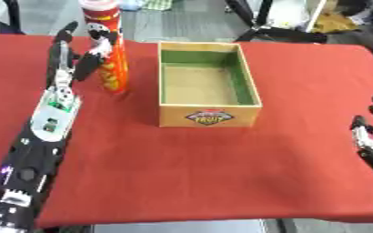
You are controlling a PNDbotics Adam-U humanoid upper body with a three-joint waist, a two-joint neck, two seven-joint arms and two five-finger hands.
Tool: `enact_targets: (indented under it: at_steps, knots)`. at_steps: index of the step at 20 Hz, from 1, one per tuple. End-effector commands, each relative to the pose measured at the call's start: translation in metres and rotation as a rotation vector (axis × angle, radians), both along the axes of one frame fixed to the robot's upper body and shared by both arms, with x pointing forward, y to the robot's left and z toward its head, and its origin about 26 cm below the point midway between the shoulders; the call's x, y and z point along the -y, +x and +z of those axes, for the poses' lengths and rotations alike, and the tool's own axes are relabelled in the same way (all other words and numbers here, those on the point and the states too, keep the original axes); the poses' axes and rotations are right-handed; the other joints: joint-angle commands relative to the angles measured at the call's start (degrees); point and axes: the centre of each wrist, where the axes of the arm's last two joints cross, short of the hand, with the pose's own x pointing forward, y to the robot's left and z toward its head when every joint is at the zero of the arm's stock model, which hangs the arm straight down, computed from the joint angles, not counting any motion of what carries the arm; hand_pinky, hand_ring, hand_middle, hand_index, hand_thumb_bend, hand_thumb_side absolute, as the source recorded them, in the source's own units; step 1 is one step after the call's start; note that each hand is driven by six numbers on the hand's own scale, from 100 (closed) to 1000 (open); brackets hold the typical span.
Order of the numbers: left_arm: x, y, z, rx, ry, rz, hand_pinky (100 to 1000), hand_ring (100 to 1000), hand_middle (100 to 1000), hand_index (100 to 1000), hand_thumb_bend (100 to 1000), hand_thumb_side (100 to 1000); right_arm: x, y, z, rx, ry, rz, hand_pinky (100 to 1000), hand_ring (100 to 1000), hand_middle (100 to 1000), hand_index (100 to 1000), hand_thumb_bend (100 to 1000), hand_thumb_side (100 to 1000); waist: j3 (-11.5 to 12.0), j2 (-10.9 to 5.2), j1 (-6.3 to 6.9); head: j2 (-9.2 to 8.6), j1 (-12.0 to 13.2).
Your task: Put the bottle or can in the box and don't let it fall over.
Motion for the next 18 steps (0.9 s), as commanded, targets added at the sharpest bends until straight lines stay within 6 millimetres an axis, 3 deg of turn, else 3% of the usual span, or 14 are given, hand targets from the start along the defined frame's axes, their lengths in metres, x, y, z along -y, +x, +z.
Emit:
enact_targets:
  at_steps: [1, 18]
  knots:
    - [-0.011, 0.006, 0.018, 0.024, 0.016, -0.008, 774, 982, 940, 964, 619, 681, 0.001, 0.002, 0.006, 0.021, 0.001, 0.010, 833, 1000, 976, 1000, 100, 379, -0.19, 0.31, -0.53, -0.12, 0.38]
    - [-0.027, 0.028, 0.024, -0.037, 0.122, -0.065, 781, 979, 938, 961, 626, 677, -0.004, 0.004, 0.007, 0.023, 0.006, 0.037, 833, 1000, 977, 1000, 100, 383, -1.94, 0.84, -1.09, -0.12, 1.89]
